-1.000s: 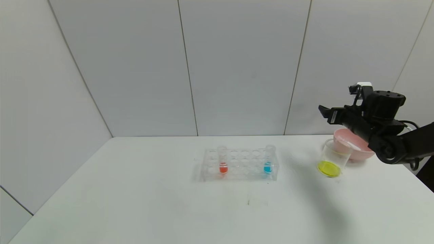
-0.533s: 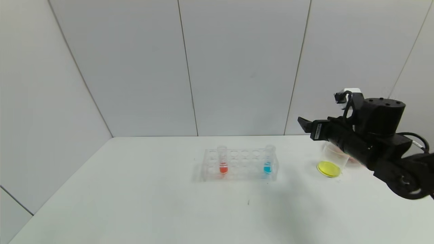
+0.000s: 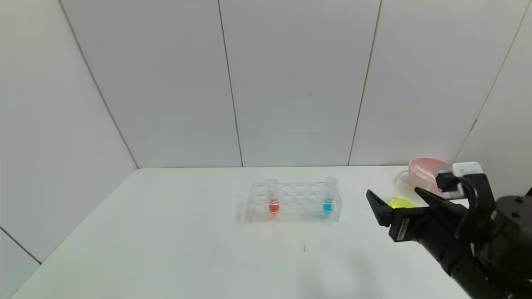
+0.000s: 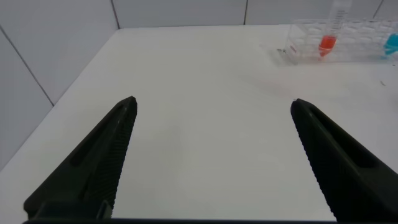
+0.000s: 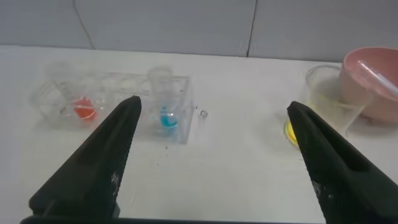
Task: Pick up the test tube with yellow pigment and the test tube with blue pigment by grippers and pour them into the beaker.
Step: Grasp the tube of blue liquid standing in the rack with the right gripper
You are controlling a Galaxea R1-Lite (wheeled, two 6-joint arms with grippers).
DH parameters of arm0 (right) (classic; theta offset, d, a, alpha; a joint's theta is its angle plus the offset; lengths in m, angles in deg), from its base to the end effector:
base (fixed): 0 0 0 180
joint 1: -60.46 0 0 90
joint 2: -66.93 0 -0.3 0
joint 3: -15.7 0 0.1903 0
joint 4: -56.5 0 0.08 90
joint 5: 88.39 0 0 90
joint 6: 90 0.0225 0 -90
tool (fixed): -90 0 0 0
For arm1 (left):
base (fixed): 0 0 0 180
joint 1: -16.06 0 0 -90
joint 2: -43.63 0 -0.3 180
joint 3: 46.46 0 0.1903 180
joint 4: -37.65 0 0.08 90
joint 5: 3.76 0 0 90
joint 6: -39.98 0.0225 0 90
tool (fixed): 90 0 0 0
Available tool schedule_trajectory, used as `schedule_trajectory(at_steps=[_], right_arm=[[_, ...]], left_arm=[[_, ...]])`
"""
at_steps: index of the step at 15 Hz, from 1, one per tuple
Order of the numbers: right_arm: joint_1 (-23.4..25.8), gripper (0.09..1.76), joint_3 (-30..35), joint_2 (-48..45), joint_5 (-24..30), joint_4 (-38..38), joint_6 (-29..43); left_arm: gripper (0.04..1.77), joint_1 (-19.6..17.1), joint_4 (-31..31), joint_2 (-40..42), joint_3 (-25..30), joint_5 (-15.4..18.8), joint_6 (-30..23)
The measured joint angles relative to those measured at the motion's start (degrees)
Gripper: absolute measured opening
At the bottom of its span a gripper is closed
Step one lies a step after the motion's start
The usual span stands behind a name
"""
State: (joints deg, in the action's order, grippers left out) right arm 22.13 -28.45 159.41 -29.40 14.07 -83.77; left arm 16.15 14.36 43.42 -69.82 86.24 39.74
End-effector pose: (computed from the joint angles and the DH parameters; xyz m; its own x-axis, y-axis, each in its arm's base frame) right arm 0.1941 0.1387 0.1474 0.9883 0.1246 -0.0881 -0.1200 0.9912 0.0553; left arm -0.0225 0.0000 0.0757 1.0000 -0.0016 -0.0024 0.0016 1.0000 -0.0042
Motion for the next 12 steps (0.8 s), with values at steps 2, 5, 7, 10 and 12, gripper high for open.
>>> schedule_trajectory(at_steps=[2,5,7,10,12], right_arm=[[-6.25,1.69,3.78,0.05,-4.36,-2.66,1.38],[-12.21,1.70,5.46,3.24,-12.06,-3.97,6.79],[-14.01,1.70,5.68,5.27,-12.17,-4.06,8.52],[-14.85,1.70,4.36,7.68,-9.83,-4.08,8.74],[-14.82,1.70,1.72,9.70,-9.62,-4.08,8.79]], left_arm=[[1.76,0.00,0.00,0.00,0.00,0.00,0.00],[1.76,0.00,0.00,0.00,0.00,0.00,0.02],[1.76,0.00,0.00,0.00,0.00,0.02,0.00],[1.76,0.00,0.00,0.00,0.00,0.00,0.00],[1.76,0.00,0.00,0.00,0.00,0.00,0.02]])
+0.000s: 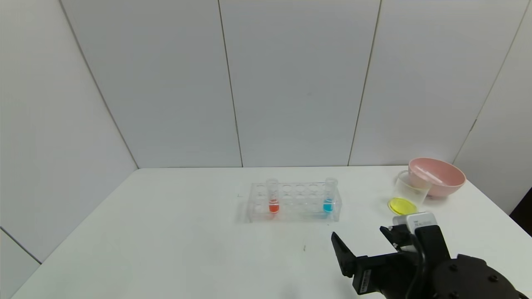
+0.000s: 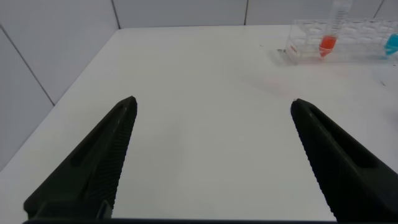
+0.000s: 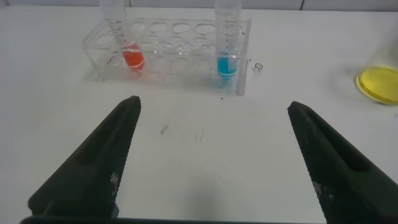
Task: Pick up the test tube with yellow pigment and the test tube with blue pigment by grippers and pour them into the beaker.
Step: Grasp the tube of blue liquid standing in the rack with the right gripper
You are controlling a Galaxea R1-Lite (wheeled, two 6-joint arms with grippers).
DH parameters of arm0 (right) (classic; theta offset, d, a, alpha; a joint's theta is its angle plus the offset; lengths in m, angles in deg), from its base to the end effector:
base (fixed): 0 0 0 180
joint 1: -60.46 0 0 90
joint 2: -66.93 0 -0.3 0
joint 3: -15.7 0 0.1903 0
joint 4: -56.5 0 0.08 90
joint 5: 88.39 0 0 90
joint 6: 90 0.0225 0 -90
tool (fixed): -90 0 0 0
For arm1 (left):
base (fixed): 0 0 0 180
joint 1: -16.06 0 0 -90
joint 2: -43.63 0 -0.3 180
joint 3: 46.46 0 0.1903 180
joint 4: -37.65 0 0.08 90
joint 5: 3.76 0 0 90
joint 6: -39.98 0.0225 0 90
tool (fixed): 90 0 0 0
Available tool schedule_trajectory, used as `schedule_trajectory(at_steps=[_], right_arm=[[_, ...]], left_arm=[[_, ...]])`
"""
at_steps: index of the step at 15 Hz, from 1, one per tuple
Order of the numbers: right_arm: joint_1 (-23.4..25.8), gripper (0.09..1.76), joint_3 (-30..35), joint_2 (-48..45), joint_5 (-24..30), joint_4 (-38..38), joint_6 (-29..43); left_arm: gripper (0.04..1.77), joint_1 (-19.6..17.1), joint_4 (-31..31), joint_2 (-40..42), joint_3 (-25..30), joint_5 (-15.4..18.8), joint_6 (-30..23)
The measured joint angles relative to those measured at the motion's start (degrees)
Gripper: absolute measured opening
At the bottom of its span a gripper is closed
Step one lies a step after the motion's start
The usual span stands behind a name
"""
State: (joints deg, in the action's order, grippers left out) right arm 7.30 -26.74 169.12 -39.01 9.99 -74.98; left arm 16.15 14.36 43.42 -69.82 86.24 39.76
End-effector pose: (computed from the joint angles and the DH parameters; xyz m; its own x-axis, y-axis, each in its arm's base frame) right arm 0.1638 0.1943 0.1066 0.9640 0.2010 -0.1738 -0.1841 0.9769 0.1083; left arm -0.0225 0.0000 0.0757 1.0000 -0.0016 -0.0024 0.0016 1.0000 -0.0038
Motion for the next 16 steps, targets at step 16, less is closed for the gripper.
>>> schedule_trajectory(at_steps=[16], right_arm=[[13.58,1.70,-24.13,19.15,10.30,0.02,-8.18]], left_arm=[[1.76,0.00,0.00,0.00,0.00,0.00,-0.02]])
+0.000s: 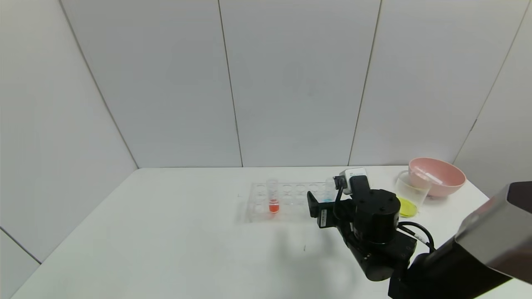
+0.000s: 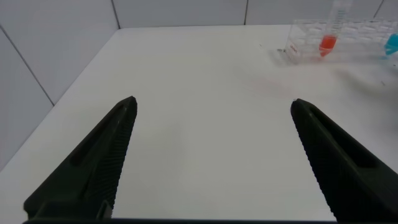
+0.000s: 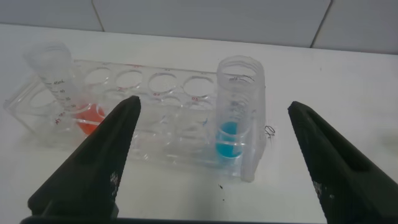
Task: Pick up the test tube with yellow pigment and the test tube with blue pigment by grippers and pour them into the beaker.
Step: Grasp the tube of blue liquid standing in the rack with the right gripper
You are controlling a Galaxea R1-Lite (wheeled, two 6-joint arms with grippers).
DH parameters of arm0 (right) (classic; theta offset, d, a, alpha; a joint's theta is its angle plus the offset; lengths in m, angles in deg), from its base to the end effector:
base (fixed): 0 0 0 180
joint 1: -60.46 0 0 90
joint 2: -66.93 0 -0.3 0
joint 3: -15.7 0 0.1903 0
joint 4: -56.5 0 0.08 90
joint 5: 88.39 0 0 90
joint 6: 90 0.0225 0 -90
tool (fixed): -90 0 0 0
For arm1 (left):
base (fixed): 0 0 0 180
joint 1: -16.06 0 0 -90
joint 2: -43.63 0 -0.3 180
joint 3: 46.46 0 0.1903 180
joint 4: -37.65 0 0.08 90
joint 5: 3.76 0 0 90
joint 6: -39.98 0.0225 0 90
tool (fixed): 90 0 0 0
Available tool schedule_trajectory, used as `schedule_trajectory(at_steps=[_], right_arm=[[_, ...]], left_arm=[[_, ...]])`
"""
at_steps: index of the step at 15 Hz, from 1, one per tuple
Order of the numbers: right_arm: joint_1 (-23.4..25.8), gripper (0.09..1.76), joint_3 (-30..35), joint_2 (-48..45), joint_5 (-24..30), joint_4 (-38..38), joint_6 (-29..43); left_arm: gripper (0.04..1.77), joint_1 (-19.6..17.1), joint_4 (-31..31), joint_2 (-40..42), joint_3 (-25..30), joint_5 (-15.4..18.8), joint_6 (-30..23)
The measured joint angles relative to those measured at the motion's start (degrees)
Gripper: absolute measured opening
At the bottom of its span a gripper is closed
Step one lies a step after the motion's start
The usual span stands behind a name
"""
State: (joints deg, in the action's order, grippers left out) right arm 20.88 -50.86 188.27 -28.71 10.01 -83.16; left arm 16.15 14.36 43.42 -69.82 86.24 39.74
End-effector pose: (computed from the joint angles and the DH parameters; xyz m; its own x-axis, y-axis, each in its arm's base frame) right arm 0.2879 0.2233 0.0864 0.9800 0.1552 -0.1245 -0.1506 0.9875 0.0456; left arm -0.0225 0.0000 0.0757 1.0000 -0.0016 -0.0024 0.0016 1.0000 -0.0042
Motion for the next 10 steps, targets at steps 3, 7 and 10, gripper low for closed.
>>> schedule_trajectory(at_steps=[3,7,10], right_arm=[[1.24,1.71,-3.39,3.11,0.02,0.02,-0.09],[3.18,1.71,-7.06,6.25,0.13,0.00,-1.27],[3.75,1.71,-7.96,7.08,1.48,-0.02,-1.32]], left_arm=[[1.76,0.00,0.00,0.00,0.00,0.02,0.02],[1.76,0.00,0.00,0.00,0.00,0.00,0.00],[1.76,0.00,0.00,0.00,0.00,0.00,0.00]])
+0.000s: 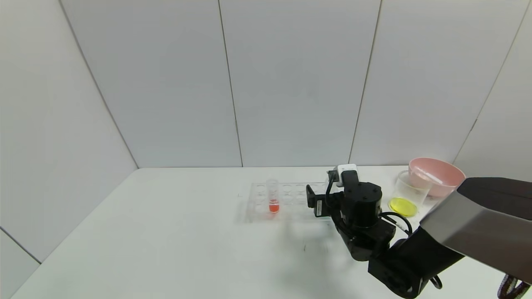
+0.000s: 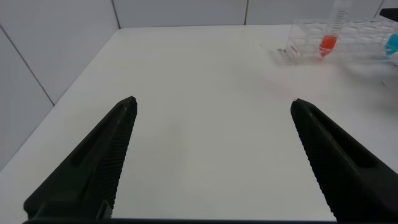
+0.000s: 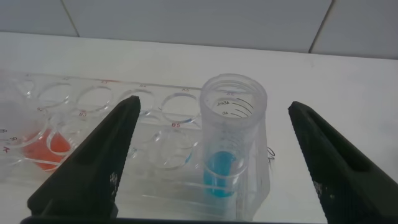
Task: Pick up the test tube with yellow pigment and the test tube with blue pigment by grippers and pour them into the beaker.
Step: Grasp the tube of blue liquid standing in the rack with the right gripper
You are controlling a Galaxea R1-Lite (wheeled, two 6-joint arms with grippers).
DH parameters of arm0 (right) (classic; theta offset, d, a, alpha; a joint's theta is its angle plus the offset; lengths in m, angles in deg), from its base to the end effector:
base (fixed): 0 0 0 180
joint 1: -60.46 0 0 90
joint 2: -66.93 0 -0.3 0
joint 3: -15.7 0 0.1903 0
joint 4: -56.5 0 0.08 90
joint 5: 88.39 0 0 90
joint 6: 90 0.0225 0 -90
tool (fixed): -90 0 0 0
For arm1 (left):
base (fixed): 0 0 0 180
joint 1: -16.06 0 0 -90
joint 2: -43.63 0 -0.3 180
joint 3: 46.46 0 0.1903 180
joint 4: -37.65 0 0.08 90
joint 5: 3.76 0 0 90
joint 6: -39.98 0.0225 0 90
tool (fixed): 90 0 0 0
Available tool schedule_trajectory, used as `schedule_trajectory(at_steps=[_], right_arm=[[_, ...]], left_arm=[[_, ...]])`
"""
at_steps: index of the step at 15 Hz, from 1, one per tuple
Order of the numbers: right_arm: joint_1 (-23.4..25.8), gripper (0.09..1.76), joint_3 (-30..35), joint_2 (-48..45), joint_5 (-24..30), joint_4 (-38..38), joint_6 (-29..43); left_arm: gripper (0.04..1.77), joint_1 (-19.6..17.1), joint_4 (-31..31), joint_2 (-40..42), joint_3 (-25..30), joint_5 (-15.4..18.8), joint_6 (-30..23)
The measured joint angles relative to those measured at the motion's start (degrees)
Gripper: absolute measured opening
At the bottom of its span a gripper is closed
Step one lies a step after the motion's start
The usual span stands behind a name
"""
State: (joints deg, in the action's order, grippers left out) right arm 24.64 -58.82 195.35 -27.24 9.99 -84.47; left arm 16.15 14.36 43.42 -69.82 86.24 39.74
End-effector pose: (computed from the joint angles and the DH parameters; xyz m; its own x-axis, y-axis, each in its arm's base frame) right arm 0.3286 0.2238 0.0685 0.9867 0.1171 -0.1127 -0.1140 0.9929 0.0338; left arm -0.0225 0.0000 0.0757 1.0000 -0.0016 -0.0024 0.0016 1.0000 -0.0042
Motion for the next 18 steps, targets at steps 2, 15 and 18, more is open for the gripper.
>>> schedule_trajectory(at_steps=[2,15,18], right_arm=[[0.09,1.71,-0.11,0.02,0.11,-0.02,-0.05],[-0.44,0.92,3.11,-1.66,0.02,-2.55,-0.60],[-0.52,0.49,3.33,-2.01,-0.13,-2.51,-0.62]], left_arm=[[1.76,0.00,0.00,0.00,0.00,0.00,0.02],[1.76,0.00,0.00,0.00,0.00,0.00,0.00],[1.76,0.00,-0.02,0.00,0.00,0.00,0.02]])
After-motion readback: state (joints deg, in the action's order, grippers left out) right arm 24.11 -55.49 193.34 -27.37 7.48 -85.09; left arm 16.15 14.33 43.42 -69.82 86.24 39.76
